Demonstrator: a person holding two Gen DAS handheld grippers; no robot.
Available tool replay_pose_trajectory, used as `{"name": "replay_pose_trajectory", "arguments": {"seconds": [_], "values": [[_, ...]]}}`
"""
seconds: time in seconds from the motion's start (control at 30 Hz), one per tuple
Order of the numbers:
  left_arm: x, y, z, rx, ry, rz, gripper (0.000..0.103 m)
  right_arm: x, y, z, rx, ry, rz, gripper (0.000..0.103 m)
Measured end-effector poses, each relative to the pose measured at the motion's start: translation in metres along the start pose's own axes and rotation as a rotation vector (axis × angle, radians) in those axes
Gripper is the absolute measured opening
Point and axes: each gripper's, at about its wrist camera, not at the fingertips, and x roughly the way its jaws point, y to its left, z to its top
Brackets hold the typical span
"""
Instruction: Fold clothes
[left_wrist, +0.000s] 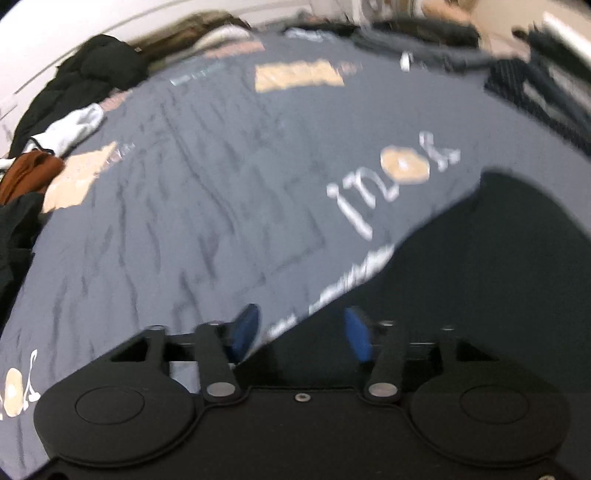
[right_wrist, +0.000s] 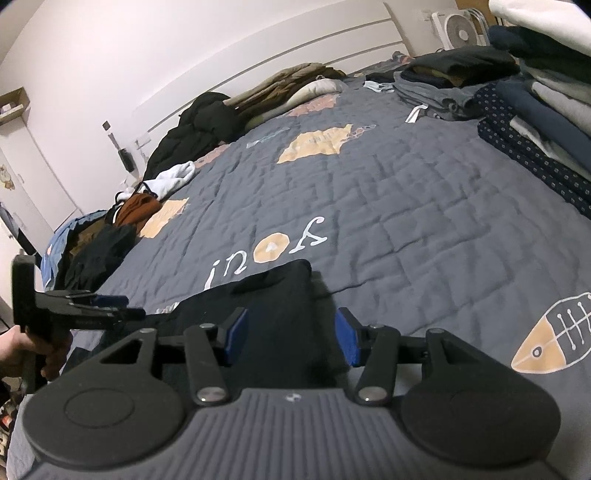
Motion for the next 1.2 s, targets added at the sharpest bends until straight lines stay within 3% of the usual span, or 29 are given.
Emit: {"name": "replay_pose_trajectory", "arguments": {"seconds": [0.1,0.2,0.33,0.53,0.63,0.77,0.8,0.87,0.9,0.93,1.0,1.2], "values": [[0.004,0.002,-0.003,0.009,0.02,0.0,0.009,0.001,0.0,0.0,0.002,0.003,-0.003,0.052],[0.007,0.005,-0.006,0.019,0.04,0.0,0.003,0.004,0.0,0.0,0.001,0.007,-0.005,0.053],[0.006,-0.001,-0.003,0.056,0.012,0.031,0.002,0.005,0.001,-0.001,-0.003,0.016,-0.007,0.053],[-0.003,0.007,0.002,-0.018,-0.064,0.045,0.002,0.005,0.002,-0.003,-0.006,0.016,-0.007,0.054],[0.008,0.004,-0.001,-0.011,-0.059,0.09,0.003,0.005,0.002,-0.003,-0.007,0.014,-0.007,0.054],[0.018,-0.001,-0.008,0.04,0.009,0.191,0.004,0.009,0.003,-0.005,-0.02,0.022,-0.014,0.054],[0.011,0.002,-0.01,0.014,-0.005,0.198,0.008,0.01,0.004,-0.006,-0.025,0.024,-0.018,0.054],[-0.023,0.018,-0.019,-0.127,-0.086,0.192,0.032,0.012,0.005,-0.007,-0.039,0.025,-0.03,0.054],[-0.043,0.027,-0.029,-0.204,-0.134,0.201,0.055,0.013,0.004,-0.007,-0.044,0.024,-0.036,0.054],[-0.063,0.036,-0.041,-0.281,-0.185,0.216,0.067,0.014,0.003,-0.007,-0.046,0.021,-0.043,0.054],[-0.101,0.053,-0.067,-0.426,-0.269,0.252,0.065,0.017,0.002,-0.005,-0.043,0.014,-0.059,0.054],[-0.136,0.097,-0.147,-0.714,-0.302,0.348,0.065,0.033,0.001,0.006,-0.092,0.006,-0.057,0.055]]}}
